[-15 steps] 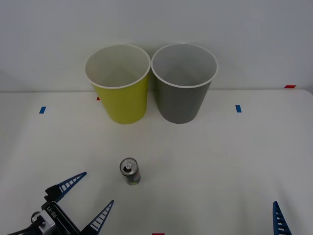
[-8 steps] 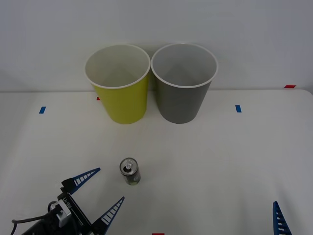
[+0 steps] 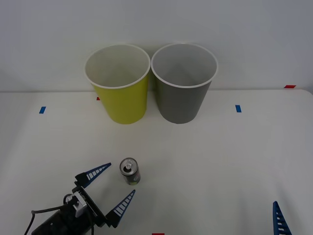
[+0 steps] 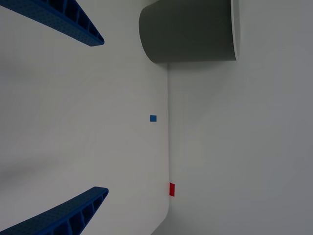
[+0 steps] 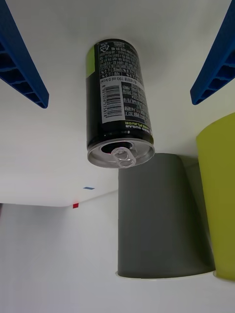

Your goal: Put cans in the gray bin and PET bottles in the light green bin.

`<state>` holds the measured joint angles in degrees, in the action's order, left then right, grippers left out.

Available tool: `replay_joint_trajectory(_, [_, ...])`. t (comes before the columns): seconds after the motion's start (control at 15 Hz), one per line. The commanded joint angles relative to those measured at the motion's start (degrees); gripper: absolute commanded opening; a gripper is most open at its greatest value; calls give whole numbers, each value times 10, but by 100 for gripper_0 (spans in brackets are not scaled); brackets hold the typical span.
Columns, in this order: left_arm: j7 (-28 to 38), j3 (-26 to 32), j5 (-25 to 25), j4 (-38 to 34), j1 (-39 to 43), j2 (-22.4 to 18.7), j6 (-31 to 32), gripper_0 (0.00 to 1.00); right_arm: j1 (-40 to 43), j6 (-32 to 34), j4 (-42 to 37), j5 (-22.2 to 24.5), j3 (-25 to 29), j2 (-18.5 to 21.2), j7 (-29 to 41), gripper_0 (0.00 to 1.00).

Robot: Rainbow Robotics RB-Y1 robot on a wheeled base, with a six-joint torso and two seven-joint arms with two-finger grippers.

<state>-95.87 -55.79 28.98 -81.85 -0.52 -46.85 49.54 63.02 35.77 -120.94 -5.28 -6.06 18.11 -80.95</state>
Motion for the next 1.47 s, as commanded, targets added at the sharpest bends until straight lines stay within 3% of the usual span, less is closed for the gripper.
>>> replay_joint_trajectory(0.07, [-5, -66, 70, 6, -54, 4, -1, 100, 0, 0, 0, 0, 0, 0, 0, 100])
replay_joint_trajectory(1.07, [-9, -77, 98, 10, -113, 40, -62, 100, 0, 0, 0, 0, 0, 0, 0, 100])
replay_joint_trajectory(1.13, [-10, -76, 98, 10, -115, 41, -63, 80, 0, 0, 0, 0, 0, 0, 0, 100])
replay_joint_trajectory(1.2, [-10, -77, 96, 10, -116, 41, -63, 39, 0, 0, 0, 0, 0, 0, 0, 100])
replay_joint_trajectory(1.27, [-11, -77, 94, 10, -118, 41, -63, 19, 0, 0, 0, 0, 0, 0, 0, 100])
replay_joint_trajectory(1.4, [-11, -76, 95, 10, -121, 44, -63, 4, 0, 0, 0, 0, 0, 0, 0, 100])
replay_joint_trajectory(1.47, [-11, -76, 94, 10, -121, 46, -63, 2, 0, 0, 0, 0, 0, 0, 0, 100])
